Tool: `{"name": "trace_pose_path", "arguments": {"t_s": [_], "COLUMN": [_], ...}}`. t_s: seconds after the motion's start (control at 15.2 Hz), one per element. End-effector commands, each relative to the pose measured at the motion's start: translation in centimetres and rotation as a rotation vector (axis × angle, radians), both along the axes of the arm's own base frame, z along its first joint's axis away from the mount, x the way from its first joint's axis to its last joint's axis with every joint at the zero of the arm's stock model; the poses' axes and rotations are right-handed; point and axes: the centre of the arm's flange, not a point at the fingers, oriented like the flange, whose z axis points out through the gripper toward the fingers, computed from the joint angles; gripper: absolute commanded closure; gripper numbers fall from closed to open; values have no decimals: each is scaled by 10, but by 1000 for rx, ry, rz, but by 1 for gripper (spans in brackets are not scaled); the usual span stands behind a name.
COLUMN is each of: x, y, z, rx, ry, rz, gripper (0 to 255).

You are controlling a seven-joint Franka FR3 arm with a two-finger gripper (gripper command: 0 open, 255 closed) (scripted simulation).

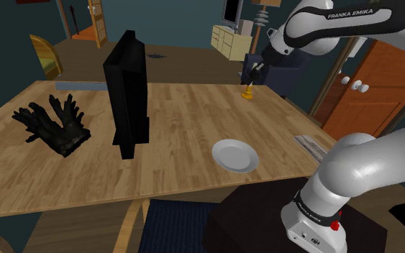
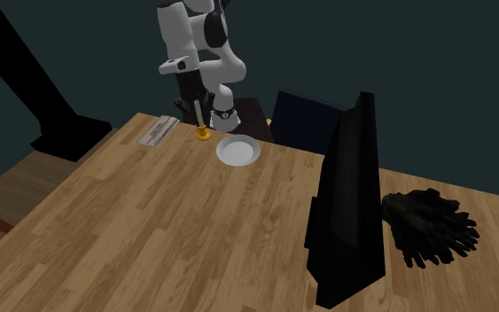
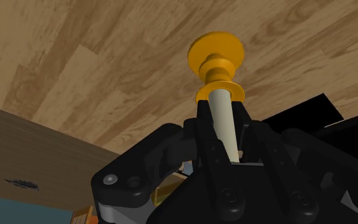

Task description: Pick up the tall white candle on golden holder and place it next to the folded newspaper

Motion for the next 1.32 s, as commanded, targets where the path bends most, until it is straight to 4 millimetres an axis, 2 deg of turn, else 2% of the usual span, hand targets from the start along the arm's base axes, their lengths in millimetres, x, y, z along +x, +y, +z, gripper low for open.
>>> {"name": "trace_pose_path", "arguments": {"t_s": [0.0,1.25], "x": [-19,-204], "y": [-15,-185], "z": [0,1], "rx": [0,0], "ry": [0,0], "rz": [2,2], "gripper": [255,255]}}
